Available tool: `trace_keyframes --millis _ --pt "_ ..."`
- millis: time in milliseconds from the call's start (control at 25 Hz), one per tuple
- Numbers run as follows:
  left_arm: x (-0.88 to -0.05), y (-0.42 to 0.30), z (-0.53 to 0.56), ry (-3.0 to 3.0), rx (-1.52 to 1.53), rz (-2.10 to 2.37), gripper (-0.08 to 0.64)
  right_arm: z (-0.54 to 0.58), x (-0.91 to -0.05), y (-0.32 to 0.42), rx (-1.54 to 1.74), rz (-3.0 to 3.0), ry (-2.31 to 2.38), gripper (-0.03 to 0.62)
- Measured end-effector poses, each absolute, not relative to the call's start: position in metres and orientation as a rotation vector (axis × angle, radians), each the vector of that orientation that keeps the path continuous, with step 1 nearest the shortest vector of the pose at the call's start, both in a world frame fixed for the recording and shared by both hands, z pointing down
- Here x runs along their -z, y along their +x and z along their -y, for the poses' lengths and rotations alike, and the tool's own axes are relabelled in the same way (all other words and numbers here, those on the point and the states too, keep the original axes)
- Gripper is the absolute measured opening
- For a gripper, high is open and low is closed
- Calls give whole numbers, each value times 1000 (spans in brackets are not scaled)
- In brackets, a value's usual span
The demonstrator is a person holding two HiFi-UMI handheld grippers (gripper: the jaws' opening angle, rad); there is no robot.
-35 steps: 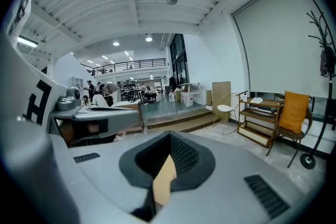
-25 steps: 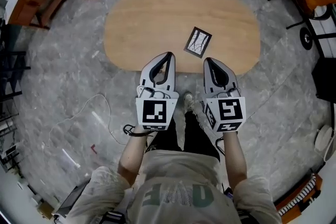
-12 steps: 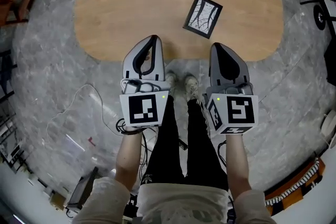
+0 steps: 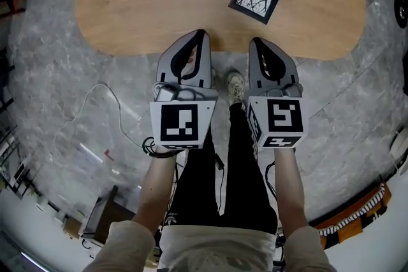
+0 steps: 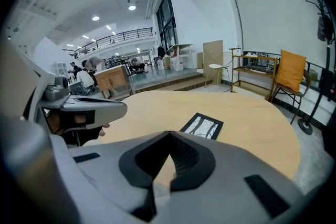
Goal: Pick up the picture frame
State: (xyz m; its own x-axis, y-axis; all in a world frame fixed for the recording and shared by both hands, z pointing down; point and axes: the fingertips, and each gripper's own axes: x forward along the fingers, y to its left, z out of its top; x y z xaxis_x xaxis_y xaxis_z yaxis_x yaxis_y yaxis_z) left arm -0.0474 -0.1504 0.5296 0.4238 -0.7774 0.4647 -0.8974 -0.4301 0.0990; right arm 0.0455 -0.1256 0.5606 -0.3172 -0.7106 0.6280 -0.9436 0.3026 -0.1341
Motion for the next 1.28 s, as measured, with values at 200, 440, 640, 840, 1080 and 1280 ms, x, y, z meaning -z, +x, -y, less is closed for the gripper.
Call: trace_keyframes --millis 200,440,640,840,1080,1280 --pt "-535 -46 151 2349 -546 1411 9 127 -563 46 -674 2104 1462 5" --pt "-539 -46 155 2350 -575 1389 9 134 -566 41 -611 2087 1419 5" --pt "-546 -54 157 2340 -592 1389 9 145 -581 37 -513 2058 1286 128" --pt "-551 -65 156 2296 -568 1397 9 154 -603 26 -360 2079 999 339" --pt "-561 -75 152 2281 -589 1390 9 149 -657 22 -235 1972 590 422" --pt "-567 -84 146 2238 -574 1397 9 139 -685 20 -251 1916 423 439"
